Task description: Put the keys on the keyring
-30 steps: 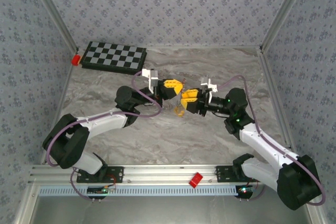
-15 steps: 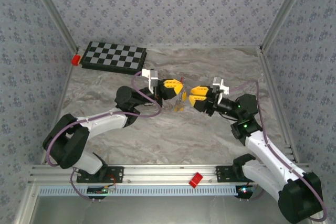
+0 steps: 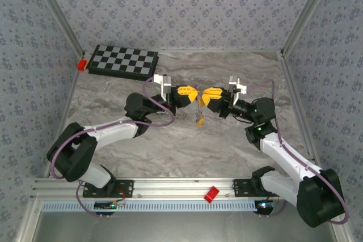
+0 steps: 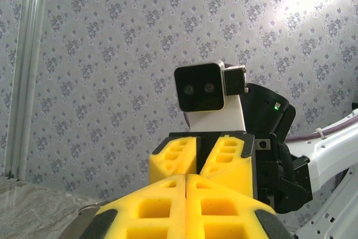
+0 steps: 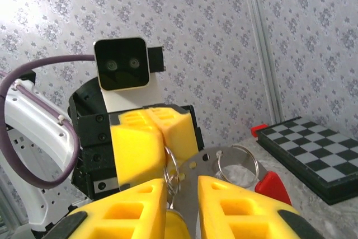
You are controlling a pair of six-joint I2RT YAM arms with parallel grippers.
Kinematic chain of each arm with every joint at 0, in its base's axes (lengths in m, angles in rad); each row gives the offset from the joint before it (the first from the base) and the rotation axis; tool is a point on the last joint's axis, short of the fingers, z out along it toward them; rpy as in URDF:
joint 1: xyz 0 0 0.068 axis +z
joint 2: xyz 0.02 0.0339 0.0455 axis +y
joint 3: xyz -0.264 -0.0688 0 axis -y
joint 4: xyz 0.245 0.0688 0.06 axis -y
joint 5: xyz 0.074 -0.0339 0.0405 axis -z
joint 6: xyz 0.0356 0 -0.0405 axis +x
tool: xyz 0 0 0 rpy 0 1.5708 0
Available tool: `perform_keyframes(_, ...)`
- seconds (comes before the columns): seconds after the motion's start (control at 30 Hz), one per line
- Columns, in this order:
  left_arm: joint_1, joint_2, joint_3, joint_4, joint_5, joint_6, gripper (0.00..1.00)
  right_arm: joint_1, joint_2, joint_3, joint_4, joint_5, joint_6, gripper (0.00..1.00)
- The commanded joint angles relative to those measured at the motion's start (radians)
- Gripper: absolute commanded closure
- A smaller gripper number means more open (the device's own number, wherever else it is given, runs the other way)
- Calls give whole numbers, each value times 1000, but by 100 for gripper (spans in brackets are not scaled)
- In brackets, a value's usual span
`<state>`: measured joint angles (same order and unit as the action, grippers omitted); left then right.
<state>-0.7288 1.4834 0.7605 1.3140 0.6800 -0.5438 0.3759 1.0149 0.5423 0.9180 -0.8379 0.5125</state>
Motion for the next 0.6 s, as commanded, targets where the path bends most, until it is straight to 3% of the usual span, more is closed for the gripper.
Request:
perform_keyframes(0.0, -3, 5, 25, 76, -11, -8, 100, 10, 1, 37, 58, -23, 17, 79)
perform_keyframes(0.43, -2, 15, 27, 91, -8, -21, 100, 32, 44, 63, 28, -51, -1, 80)
perform_keyframes(0.57, -2, 12, 25, 91, -9, -19, 100, 25, 33, 52, 4, -4, -10, 72)
